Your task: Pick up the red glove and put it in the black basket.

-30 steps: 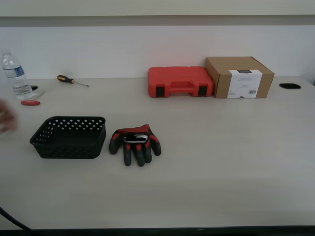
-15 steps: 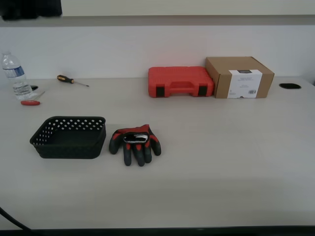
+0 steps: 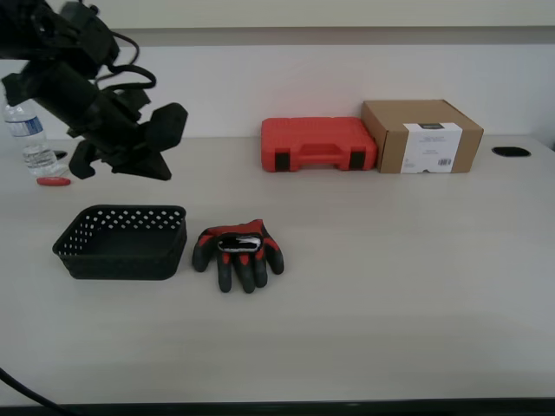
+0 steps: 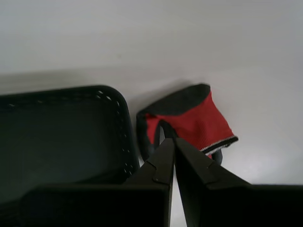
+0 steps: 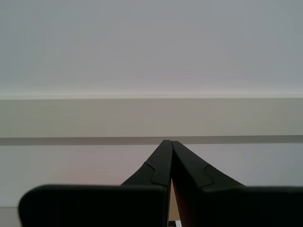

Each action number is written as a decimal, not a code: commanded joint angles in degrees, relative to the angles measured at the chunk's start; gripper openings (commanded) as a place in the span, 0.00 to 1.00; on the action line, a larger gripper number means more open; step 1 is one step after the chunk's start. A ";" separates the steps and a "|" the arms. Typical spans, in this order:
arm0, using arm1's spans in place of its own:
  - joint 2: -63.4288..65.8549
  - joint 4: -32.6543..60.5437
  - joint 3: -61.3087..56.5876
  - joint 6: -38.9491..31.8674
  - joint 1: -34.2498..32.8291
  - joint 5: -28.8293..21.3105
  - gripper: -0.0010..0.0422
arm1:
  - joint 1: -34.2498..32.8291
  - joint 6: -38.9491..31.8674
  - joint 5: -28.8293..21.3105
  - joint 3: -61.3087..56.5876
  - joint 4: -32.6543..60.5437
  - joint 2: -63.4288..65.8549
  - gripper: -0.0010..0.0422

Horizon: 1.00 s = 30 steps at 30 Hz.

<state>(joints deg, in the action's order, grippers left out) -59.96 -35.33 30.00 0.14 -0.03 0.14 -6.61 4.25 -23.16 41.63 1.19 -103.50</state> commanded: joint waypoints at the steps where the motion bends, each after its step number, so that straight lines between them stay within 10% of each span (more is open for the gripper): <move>1: 0.02 -0.13 0.04 -0.15 0.02 0.00 0.02 | -2.89 -0.55 -0.22 4.94 5.51 -4.70 0.02; 9: 0.02 -0.04 0.04 -0.15 0.04 0.00 0.02 | -15.37 -6.47 10.78 14.58 14.10 -11.06 0.02; 22: 0.02 0.00 0.04 -0.15 0.04 0.00 0.02 | -18.14 -7.76 5.66 27.15 21.22 -24.44 0.04; 30: 0.02 -0.04 0.04 -0.15 0.02 0.00 0.02 | -19.37 -6.86 10.03 29.79 23.43 -25.62 0.38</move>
<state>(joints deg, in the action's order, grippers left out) -59.96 -35.16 30.00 0.14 0.01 0.16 -25.89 -2.74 -13.98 71.24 24.47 -129.12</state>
